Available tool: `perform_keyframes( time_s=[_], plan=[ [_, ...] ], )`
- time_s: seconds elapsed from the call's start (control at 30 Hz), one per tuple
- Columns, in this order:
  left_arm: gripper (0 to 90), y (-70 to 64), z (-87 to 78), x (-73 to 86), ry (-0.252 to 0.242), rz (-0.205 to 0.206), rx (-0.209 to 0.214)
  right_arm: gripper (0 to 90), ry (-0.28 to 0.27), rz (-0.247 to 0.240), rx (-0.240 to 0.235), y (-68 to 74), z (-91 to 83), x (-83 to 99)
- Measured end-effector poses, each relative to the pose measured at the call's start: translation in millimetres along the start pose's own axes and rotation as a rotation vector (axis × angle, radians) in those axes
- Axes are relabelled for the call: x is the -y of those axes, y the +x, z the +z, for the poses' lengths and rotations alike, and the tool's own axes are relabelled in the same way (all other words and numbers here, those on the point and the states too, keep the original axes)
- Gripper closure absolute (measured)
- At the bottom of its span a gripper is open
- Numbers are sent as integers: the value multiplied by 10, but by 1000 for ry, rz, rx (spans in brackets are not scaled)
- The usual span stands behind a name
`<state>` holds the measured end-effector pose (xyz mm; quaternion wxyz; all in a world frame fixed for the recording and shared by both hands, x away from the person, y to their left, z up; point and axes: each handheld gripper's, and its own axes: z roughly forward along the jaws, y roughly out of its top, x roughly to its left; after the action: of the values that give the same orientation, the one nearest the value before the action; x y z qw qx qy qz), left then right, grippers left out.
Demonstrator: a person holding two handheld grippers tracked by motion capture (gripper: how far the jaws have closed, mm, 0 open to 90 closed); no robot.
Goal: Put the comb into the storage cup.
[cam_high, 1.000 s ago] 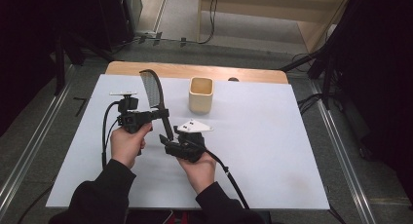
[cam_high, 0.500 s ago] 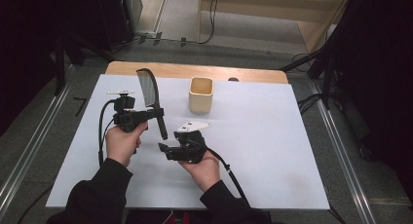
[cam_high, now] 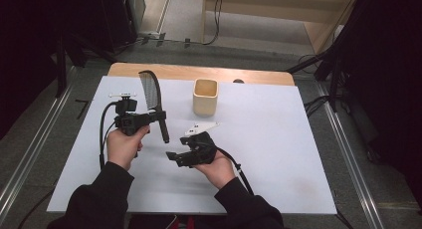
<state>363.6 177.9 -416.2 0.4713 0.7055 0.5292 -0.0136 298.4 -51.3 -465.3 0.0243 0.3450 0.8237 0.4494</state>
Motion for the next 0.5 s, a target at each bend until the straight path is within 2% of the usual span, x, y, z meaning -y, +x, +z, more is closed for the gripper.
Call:
perform_keyframes(
  time_s=[0.23,0.33,0.5],
  plan=[
    [729,-4,23,9,9,14,-3,266,41,-30,7,-86,-92,28],
    [729,1,29,13,12,14,-3,266,60,-51,28,-102,-151,43],
    [729,1,33,16,12,16,5,266,62,-33,6,-171,-255,79]
  ],
)
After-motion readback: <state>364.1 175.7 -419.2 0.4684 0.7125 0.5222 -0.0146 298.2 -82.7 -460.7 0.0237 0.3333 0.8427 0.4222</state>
